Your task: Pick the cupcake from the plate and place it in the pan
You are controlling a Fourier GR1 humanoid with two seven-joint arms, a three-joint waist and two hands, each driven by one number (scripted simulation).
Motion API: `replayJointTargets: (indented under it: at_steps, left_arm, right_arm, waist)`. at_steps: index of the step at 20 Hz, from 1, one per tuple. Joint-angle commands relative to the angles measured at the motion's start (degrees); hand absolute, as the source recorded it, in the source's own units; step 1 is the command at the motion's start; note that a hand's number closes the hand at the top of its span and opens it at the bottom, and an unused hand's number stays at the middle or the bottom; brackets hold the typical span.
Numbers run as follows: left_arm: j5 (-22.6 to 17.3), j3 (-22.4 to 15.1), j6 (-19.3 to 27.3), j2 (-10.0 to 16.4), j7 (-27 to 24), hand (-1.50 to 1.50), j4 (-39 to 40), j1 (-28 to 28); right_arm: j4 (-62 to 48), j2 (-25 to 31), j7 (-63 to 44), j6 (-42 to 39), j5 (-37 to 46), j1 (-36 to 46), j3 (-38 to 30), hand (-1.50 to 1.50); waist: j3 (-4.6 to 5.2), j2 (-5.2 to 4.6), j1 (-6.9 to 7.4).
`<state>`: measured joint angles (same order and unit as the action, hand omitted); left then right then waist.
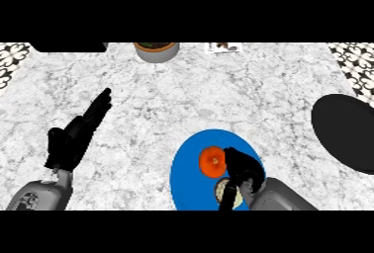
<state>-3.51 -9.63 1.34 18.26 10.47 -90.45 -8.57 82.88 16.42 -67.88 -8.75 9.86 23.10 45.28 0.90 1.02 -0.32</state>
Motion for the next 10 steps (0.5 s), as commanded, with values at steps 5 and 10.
replayJointTargets:
  at_steps: [5, 10]
  left_arm:
    - [0.7, -0.3, 0.3, -1.2, 4.3, 0.0, -3.5, -0.4]
    - [-1.1, 2.1, -2.2, 0.7, 0.9, 0.0, -2.4, 2.3]
  right_arm:
    - [2.3, -2.8, -11.5, -1.9, 3.0, -0.4, 1.1, 1.5]
    - [4.9, 5.0, 3.3, 13.2, 21.6, -2.9, -0.4, 1.5]
  waist:
    - [-0.88, -0.79, 0.31]
    - [-0.92, -0.46, -0.53]
